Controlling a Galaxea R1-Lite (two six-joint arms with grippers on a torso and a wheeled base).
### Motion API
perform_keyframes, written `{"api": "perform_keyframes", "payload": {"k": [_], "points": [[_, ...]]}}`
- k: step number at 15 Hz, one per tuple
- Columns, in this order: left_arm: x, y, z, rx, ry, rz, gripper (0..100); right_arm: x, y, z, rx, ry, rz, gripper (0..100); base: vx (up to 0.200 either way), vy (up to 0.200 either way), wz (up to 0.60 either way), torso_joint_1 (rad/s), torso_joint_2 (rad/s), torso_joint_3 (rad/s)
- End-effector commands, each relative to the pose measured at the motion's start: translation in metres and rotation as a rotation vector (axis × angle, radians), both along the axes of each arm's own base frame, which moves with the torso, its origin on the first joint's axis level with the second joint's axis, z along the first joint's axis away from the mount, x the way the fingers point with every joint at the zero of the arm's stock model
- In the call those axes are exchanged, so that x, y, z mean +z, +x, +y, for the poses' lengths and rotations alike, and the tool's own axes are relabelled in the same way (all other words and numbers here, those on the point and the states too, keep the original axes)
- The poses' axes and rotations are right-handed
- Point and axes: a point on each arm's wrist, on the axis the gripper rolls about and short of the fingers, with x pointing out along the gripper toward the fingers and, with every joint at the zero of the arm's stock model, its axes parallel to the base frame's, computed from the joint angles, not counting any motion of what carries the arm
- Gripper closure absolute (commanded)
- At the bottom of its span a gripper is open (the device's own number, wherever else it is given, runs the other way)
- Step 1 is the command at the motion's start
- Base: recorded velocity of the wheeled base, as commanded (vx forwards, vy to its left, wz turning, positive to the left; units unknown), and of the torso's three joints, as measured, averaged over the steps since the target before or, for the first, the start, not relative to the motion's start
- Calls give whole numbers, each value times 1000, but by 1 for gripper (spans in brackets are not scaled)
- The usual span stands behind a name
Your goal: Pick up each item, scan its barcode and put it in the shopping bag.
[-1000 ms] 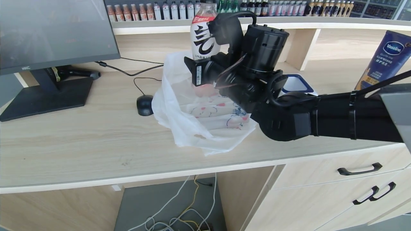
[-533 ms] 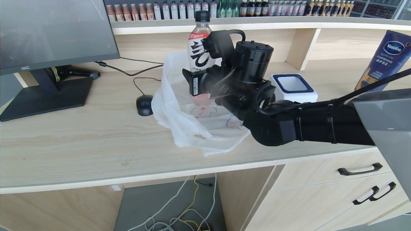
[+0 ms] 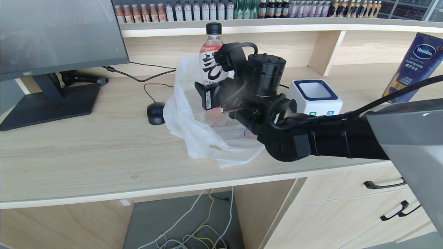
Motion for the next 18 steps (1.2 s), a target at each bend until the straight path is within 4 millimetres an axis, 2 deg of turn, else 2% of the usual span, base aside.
{"api": "perform_keyframes", "payload": {"k": [1,7,18], "points": [[0,0,0,0,0,0,0,-7,3,3,-1,-10,10,100,0,0,0,0,0,0],[0,0,0,0,0,1,0,-22,9,9,-2,-26,30,100,0,0,0,0,0,0],[0,0,0,2,0,0,0,-23,10,9,-3,-30,33,100,0,0,0,0,0,0]]}}
